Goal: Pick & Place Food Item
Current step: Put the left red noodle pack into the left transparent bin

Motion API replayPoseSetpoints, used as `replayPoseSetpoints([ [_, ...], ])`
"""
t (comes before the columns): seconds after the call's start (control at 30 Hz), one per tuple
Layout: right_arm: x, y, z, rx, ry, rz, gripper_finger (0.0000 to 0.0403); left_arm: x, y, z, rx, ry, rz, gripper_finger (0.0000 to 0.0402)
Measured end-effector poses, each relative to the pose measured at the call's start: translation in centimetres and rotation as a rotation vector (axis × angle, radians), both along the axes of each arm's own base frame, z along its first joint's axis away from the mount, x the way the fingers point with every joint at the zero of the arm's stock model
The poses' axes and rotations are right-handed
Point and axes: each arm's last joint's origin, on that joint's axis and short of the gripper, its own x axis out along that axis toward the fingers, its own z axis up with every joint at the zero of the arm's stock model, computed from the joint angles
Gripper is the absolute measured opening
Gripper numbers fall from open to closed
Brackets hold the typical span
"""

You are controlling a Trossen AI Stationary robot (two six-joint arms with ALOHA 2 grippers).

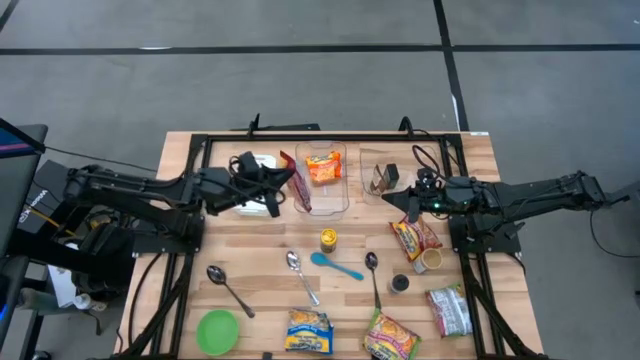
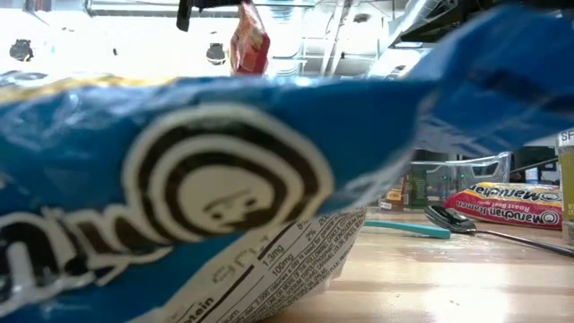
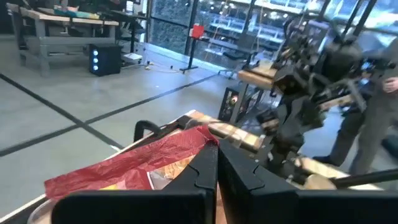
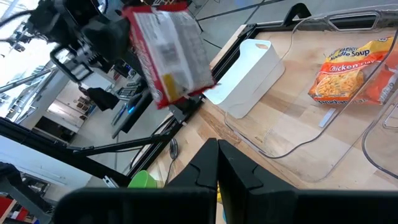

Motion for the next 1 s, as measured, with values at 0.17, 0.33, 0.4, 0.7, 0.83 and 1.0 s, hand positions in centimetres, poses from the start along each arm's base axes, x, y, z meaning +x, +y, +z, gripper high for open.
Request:
replayPoseSetpoints([
  [0.17, 0.0, 0.0, 0.0, 0.000, 0.002, 0.000, 0.0000, 1.8, 0.2, -1.5, 0.012, 0.053, 0.006, 0.0000],
  [0.33, 0.0, 0.0, 0.0, 0.000, 0.002, 0.000, 0.0000, 3.7, 0.9, -2.5, 0.150, 0.090, 0.026, 0.0000],
  [0.4, 0.0, 0.0, 0.0, 0.000, 0.003, 0.000, 0.0000, 4.4, 1.4, -3.0, 0.205, 0.112, 0.002, 0.0000],
  [0.7, 0.0, 0.0, 0.0, 0.032, -0.005, -0.008, 0.0000, 6.4, 3.6, -6.7, 0.249, 0.309, -0.091, 0.0000],
  [0.83, 0.0, 0.0, 0.0, 0.032, -0.005, -0.007, 0.0000, 6.6, 4.5, -7.5, 0.311, 0.385, -0.078, 0.0000],
  [1.0, 0.0, 0.0, 0.0, 0.032, -0.005, -0.007, 0.0000, 6.3, 5.1, -8.0, 0.341, 0.469, -0.078, 0.0000],
])
